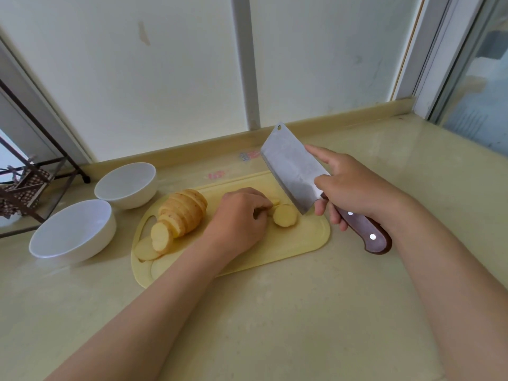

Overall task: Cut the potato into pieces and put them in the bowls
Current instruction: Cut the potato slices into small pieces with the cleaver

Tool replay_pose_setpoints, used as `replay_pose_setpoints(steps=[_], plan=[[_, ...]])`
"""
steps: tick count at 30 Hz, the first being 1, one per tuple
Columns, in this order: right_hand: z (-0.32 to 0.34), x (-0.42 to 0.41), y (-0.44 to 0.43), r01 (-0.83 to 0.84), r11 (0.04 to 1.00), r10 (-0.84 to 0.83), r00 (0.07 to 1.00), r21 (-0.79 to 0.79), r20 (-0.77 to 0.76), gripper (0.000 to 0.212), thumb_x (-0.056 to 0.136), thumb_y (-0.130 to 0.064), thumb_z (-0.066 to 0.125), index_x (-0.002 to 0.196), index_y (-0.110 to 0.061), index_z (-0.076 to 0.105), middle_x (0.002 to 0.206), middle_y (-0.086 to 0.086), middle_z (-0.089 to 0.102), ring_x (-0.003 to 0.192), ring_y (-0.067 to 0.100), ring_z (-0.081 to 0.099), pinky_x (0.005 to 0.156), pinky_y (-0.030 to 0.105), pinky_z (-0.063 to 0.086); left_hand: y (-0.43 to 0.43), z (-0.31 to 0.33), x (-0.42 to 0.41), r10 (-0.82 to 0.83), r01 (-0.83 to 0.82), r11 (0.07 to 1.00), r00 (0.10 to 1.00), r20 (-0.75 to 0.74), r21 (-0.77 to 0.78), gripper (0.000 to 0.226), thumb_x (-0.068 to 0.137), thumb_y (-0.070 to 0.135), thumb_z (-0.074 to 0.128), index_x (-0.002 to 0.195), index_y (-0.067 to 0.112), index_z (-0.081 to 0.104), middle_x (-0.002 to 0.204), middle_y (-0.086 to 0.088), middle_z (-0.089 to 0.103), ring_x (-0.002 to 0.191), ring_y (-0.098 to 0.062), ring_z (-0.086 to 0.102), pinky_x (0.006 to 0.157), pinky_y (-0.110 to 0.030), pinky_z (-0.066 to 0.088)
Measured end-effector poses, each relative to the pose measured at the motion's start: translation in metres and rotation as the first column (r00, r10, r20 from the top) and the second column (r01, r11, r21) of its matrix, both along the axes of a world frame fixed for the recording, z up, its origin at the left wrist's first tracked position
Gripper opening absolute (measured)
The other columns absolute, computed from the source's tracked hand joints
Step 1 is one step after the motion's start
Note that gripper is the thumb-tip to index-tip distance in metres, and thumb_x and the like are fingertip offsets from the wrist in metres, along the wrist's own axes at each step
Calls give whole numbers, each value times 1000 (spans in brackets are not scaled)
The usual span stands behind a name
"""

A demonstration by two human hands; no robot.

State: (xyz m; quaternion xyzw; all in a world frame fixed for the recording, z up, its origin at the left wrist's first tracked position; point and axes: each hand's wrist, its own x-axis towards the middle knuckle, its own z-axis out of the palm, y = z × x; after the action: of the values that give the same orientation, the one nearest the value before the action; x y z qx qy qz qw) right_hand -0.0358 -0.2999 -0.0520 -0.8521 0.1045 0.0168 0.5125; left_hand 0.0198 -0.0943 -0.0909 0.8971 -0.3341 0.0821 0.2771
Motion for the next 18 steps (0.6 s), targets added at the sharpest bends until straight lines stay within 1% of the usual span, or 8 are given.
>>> replay_pose_setpoints(steps=[2,5,8,10,14,18], plan=[[0,-1,0,15,1000,-15,1000,5,4,81,95,-5,34,158,-56,25,50,4,64,59,29,64,46,33,52,0,0,0,-8,8,1000,1000,8,-5,25,86,7,64,105,14,77,109,4,71,93,-7,62,83,-6,42],[-2,-1,4,14,1000,-14,1000,-10,2,84,93,-4,33,158,-56,24,49,2,64,57,28,63,46,32,52,1,0,0,-19,19,999,1000,17,-33,18,87,15,68,102,14,78,104,5,71,89,-5,61,80,-10,47],[-3,0,8,5,1000,-5,1000,-16,3,84,94,-4,33,158,-56,23,50,3,66,57,28,64,45,31,52,0,-2,1,-18,19,999,1000,25,-34,16,88,15,69,100,12,77,101,3,72,89,-9,62,83,-20,49],[-3,0,12,1,1000,-1,1000,-21,10,83,94,-4,33,159,-56,24,54,5,68,55,26,64,45,31,52,0,-4,3,-14,15,999,999,30,-43,14,87,15,69,98,12,77,98,2,72,87,-11,63,82,-27,50],[-1,0,18,-9,999,10,1000,-34,18,83,94,-4,34,159,-55,23,68,13,71,51,24,62,46,33,54,0,-6,4,-13,15,998,999,40,-57,12,86,13,69,95,12,76,96,1,71,86,-13,63,81,-29,52],[-1,-1,23,-14,999,16,1000,-48,25,84,93,-5,34,160,-54,22,76,18,72,48,23,61,47,35,56,0,-6,3,-19,21,998,999,37,-67,13,86,11,68,96,12,77,96,1,71,87,-13,63,81,-27,51]])
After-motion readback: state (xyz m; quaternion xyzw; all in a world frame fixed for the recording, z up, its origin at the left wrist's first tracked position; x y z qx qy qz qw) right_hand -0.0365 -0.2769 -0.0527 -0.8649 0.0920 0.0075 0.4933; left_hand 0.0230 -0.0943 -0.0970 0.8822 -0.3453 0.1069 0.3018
